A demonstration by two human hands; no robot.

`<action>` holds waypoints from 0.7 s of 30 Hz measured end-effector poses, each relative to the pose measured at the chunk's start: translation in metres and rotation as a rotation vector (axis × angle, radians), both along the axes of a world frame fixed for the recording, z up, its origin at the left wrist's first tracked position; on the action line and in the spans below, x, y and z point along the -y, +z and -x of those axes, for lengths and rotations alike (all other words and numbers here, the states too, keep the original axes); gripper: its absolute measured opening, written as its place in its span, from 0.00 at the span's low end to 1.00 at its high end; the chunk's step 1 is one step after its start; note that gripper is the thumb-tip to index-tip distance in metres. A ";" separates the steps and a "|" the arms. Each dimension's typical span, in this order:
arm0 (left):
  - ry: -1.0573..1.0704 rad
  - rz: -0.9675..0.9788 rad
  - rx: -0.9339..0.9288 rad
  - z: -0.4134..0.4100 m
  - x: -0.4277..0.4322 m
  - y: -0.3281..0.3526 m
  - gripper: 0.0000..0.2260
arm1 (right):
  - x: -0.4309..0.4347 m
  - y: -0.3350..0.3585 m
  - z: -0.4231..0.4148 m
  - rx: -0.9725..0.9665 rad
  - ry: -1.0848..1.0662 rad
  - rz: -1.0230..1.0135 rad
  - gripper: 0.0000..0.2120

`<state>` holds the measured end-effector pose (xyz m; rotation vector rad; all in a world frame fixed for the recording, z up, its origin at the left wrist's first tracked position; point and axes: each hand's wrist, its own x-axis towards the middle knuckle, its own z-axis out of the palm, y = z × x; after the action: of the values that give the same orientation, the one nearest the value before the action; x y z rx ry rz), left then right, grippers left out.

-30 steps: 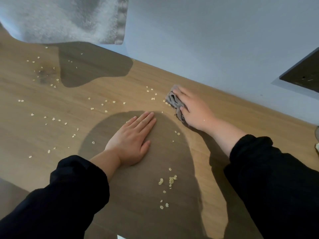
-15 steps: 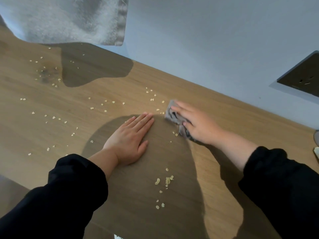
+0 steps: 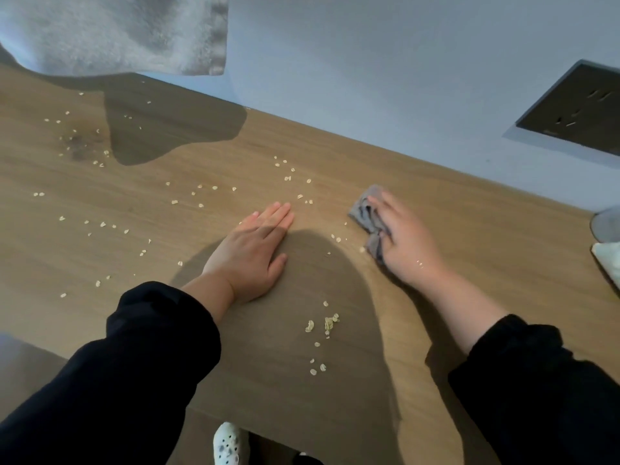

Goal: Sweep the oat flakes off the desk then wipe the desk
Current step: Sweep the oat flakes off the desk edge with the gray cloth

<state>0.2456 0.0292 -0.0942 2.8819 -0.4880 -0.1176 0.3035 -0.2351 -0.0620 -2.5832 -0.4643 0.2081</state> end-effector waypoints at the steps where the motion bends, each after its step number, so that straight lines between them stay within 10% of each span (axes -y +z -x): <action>1: 0.005 -0.004 -0.007 0.000 0.001 0.000 0.32 | -0.011 -0.002 0.013 0.005 0.059 0.019 0.28; 10: 0.016 0.017 -0.067 0.060 -0.013 0.007 0.32 | 0.012 -0.004 0.002 0.028 -0.285 0.110 0.29; 17: -0.019 -0.088 -0.052 0.113 -0.043 0.007 0.28 | -0.025 -0.002 0.043 0.037 0.220 0.210 0.29; 21: 0.005 -0.117 -0.062 0.114 -0.040 0.009 0.29 | 0.017 0.010 0.052 0.034 -0.001 0.154 0.27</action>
<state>0.1315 0.0688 -0.0856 2.9825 -0.4781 -0.2420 0.2511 -0.2521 -0.0522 -2.7407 -0.4769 0.2068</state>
